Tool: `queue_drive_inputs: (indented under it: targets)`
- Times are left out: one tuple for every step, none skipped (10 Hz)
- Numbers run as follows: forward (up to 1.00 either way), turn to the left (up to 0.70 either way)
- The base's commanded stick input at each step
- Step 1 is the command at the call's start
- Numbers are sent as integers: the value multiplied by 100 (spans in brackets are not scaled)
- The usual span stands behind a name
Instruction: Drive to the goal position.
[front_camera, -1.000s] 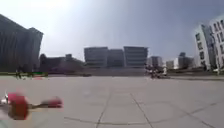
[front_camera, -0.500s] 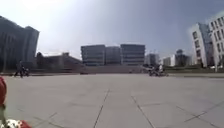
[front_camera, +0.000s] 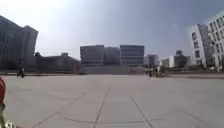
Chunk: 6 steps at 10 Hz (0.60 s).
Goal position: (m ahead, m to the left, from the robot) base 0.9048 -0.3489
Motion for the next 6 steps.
queue_drive_inputs:
  targets:
    - [100, 0]
    - [100, 0]
    - [100, 0]
    - [100, 0]
    - [100, 0]
    - [100, 0]
